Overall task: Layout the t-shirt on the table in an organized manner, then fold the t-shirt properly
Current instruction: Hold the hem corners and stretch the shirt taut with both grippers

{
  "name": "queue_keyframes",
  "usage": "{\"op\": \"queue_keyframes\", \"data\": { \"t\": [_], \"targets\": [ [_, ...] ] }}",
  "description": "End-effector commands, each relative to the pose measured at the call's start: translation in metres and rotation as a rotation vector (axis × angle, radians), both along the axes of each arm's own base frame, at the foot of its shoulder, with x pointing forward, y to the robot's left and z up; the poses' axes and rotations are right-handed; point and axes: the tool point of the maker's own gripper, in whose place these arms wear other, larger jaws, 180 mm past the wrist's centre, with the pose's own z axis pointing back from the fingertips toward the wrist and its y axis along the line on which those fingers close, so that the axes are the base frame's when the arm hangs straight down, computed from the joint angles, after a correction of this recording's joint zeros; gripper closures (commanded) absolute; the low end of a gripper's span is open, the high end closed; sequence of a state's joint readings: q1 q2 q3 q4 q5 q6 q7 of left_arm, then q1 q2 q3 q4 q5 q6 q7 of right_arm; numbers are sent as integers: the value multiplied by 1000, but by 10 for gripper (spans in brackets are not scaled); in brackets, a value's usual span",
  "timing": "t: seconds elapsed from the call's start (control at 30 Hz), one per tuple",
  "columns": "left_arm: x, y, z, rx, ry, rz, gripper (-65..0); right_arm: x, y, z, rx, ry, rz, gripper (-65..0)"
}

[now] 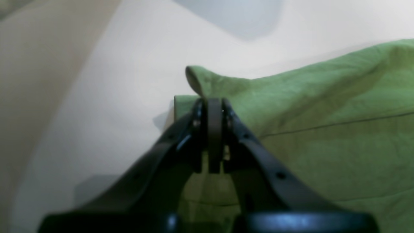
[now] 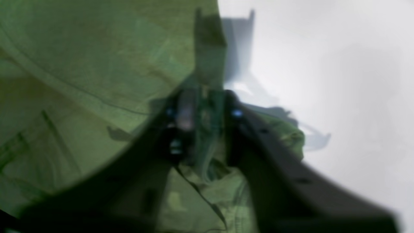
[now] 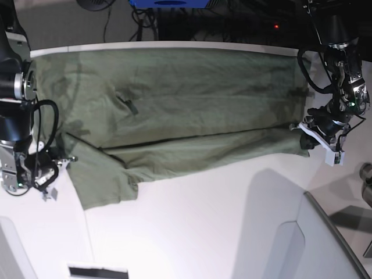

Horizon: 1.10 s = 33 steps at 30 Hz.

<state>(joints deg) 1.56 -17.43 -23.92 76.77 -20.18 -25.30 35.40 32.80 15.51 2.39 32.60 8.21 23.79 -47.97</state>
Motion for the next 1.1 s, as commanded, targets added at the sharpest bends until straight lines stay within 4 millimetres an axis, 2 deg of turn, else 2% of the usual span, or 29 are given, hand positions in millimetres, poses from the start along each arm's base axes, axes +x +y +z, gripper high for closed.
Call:
{"op": "queue_keyframes", "data": {
  "t": [0.0, 0.27, 0.4, 0.47, 0.53, 0.8, 0.97, 1.07],
  "targets": [
    [11, 6, 16, 12, -53, 3, 0, 23, -8, 21, -12, -63, -2, 0],
    [15, 6, 23, 14, -71, 0, 0, 36, -12, 35, -24, -97, 0, -3],
    [36, 8, 43, 25, -125, -1, 0, 46, -16, 46, -31, -128, -1, -2],
    [47, 8, 55, 28, -157, -2, 0, 56, -25, 57, -47, -177, -5, -2],
    [58, 9, 68, 30, -188, -2, 0, 65, -26, 66, -50, -232, 2, -2],
    [71, 2, 100, 65, -225, -31, 0, 78, -23, 74, -39, -320, 9, 0],
    [68, 2, 98, 71, -219, -34, 0, 80, -2, 75, 30, -373, 137, 0],
    [65, 4, 95, 71, -212, -28, 0, 81, -1, 76, 34, -380, 144, 0]
  ]
}}
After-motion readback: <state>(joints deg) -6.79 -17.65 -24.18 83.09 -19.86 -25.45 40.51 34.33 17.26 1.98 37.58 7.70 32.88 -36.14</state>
